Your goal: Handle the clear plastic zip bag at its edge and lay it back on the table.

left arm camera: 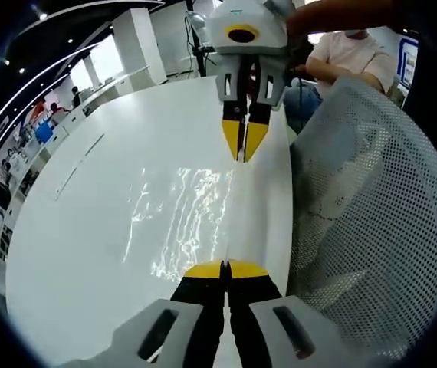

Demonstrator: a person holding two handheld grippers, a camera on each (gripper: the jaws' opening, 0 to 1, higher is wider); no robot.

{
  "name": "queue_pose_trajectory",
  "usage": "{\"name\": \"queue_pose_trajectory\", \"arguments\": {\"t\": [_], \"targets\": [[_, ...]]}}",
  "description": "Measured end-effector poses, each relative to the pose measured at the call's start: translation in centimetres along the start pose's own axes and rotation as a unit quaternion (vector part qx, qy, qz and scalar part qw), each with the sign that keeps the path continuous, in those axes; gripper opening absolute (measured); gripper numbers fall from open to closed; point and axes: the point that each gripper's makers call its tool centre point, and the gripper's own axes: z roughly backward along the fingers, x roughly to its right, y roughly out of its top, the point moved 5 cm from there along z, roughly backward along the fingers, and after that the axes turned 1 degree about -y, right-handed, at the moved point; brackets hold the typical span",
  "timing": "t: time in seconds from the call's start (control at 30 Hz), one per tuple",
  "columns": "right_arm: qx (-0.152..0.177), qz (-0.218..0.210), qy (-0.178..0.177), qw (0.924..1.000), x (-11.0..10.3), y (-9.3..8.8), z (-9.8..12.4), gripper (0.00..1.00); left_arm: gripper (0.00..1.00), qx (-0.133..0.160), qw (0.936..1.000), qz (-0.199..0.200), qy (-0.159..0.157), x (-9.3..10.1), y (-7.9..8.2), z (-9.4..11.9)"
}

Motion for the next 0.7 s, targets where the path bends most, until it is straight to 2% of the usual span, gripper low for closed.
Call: {"name": "queue_pose_trajectory", "arguments": {"t": [0.6,0.7], "targets": [[-0.021,-0.015,0.003,0.9997,-0.2,-0.6,0.3,0.0,0.0,-0.005,1.0,-0.003,0.002,-0.1,-0.4,-0.1],[-0.034,-0.016,0.001,0.9993,-0.1,-1.1,0.4,0.0,0.0,-0.007,1.0,-0.005,0.004,-0.1,-0.5,0.0]]}}
